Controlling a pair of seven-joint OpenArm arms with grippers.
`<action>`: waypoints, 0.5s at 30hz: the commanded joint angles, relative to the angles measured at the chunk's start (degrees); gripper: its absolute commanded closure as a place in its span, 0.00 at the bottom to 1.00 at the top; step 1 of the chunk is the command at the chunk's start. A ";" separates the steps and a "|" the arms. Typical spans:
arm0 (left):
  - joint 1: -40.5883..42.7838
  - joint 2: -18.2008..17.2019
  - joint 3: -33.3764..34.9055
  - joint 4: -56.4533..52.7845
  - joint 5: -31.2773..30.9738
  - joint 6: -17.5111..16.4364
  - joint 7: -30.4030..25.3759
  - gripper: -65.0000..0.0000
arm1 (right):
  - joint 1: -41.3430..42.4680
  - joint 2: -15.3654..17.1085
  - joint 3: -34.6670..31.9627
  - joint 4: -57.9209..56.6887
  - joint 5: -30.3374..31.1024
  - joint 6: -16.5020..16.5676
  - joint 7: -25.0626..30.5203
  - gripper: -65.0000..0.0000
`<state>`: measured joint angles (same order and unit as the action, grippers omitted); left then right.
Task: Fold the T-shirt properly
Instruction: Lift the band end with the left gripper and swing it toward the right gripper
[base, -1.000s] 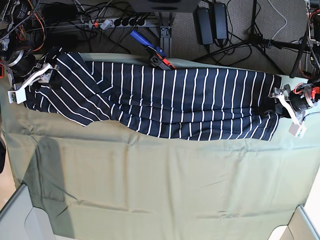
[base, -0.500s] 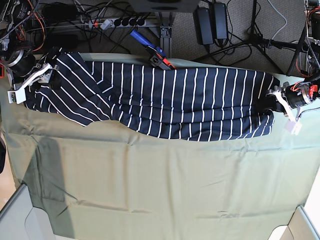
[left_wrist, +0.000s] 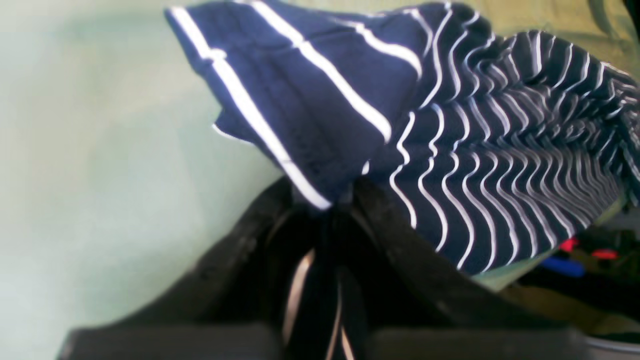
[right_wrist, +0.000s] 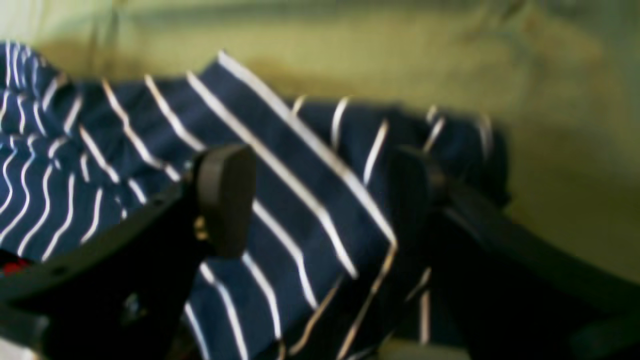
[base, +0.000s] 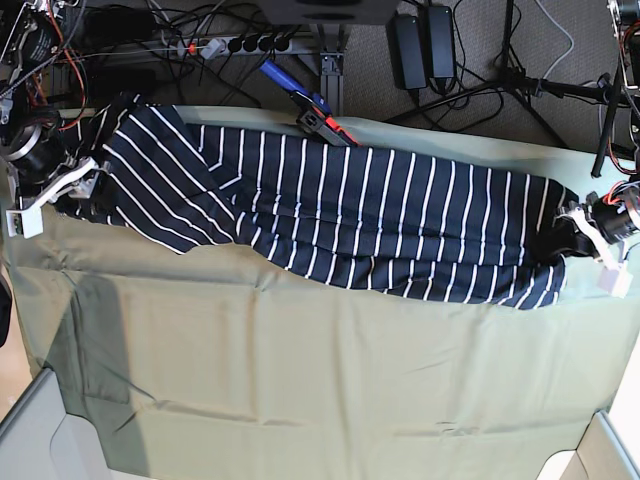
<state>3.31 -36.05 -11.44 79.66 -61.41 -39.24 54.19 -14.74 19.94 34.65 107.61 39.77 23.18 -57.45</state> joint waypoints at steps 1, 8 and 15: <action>-0.79 -1.66 -0.83 1.60 -0.24 -0.76 -1.31 1.00 | 0.87 0.85 0.52 0.83 0.81 4.09 1.03 0.35; -2.89 -3.39 -0.81 2.10 6.51 -0.76 -5.42 1.00 | 3.85 0.85 0.52 0.83 0.85 4.09 0.87 0.35; -8.96 -5.05 -0.81 2.10 9.40 -0.76 -6.38 1.00 | 3.89 0.85 0.52 0.83 1.14 4.11 0.87 0.93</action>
<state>-4.56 -39.53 -11.60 80.88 -51.16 -39.27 49.32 -11.27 19.86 34.65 107.61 40.34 23.16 -57.74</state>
